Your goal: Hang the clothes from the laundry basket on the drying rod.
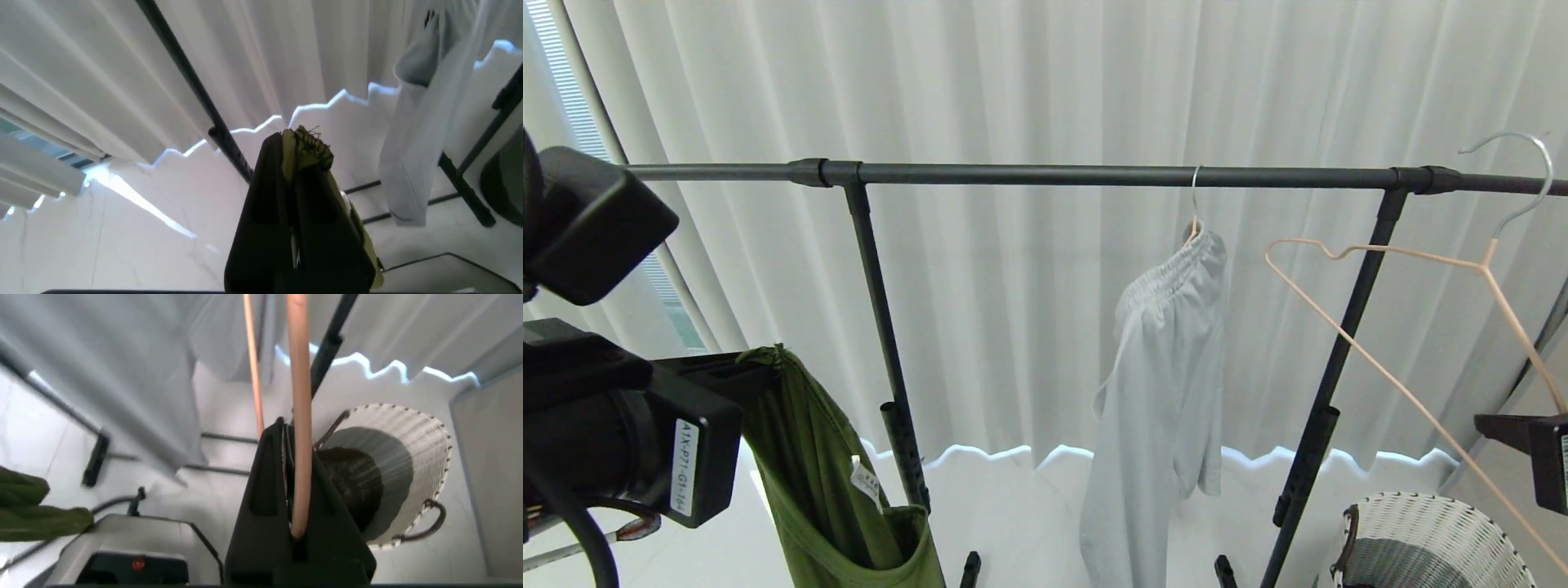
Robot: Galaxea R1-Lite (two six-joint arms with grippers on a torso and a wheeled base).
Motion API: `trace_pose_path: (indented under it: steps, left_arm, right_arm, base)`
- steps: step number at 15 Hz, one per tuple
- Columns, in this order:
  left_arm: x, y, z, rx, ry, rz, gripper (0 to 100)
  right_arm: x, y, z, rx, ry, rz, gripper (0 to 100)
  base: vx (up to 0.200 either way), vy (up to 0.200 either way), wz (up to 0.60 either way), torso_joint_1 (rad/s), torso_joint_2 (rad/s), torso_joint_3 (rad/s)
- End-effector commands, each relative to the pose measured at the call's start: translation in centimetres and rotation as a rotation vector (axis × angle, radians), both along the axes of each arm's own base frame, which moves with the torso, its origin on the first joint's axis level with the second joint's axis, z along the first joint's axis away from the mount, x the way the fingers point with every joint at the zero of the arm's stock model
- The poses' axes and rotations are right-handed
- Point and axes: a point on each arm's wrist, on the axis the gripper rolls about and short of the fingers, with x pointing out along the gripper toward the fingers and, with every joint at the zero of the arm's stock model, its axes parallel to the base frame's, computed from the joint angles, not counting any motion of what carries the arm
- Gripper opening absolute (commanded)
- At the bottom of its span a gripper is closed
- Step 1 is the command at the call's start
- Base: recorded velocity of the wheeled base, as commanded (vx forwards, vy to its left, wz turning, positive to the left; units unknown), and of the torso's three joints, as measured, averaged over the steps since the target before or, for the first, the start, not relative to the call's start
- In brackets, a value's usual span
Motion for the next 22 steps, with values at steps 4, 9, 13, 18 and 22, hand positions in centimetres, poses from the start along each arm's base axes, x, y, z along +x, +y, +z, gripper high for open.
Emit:
trace_pose_path:
  steps: [4, 9, 13, 18, 22]
  left_arm:
    - [0.4, -0.1, -0.6, 0.004, 0.005, 0.015, 0]
    - [1.9, -0.7, -2.6, 0.028, 0.026, 0.064, 0]
    - [4.2, -1.1, -3.3, 0.030, 0.066, 0.153, 0]
    - [3.7, -3.2, -3.0, -0.078, 0.082, 0.105, 0]
    - [3.5, -3.6, -3.0, -0.078, 0.084, 0.083, 0]
  right_arm:
    - [-1.6, 1.7, 0.2, 0.024, -0.014, 0.179, 0]
    - [-5.0, 4.1, -2.2, -0.007, 0.072, 0.524, 0]
    - [-7.5, 5.0, -3.5, 0.043, 0.185, 0.757, 0]
    - [-7.4, 6.7, -3.8, 0.117, 0.198, 0.853, 0]
    - [-6.9, 8.2, -4.2, 0.119, 0.196, 0.852, 0]
  base:
    - [-0.150, 0.000, 0.00, 0.001, 0.00, 0.002]
    - [0.000, 0.000, 0.00, 0.000, 0.00, 0.000]
    - [0.000, 0.000, 0.00, 0.000, 0.00, 0.000]
    - [0.000, 0.000, 0.00, 0.000, 0.00, 0.000]
    - [0.000, 0.000, 0.00, 0.000, 0.00, 0.000]
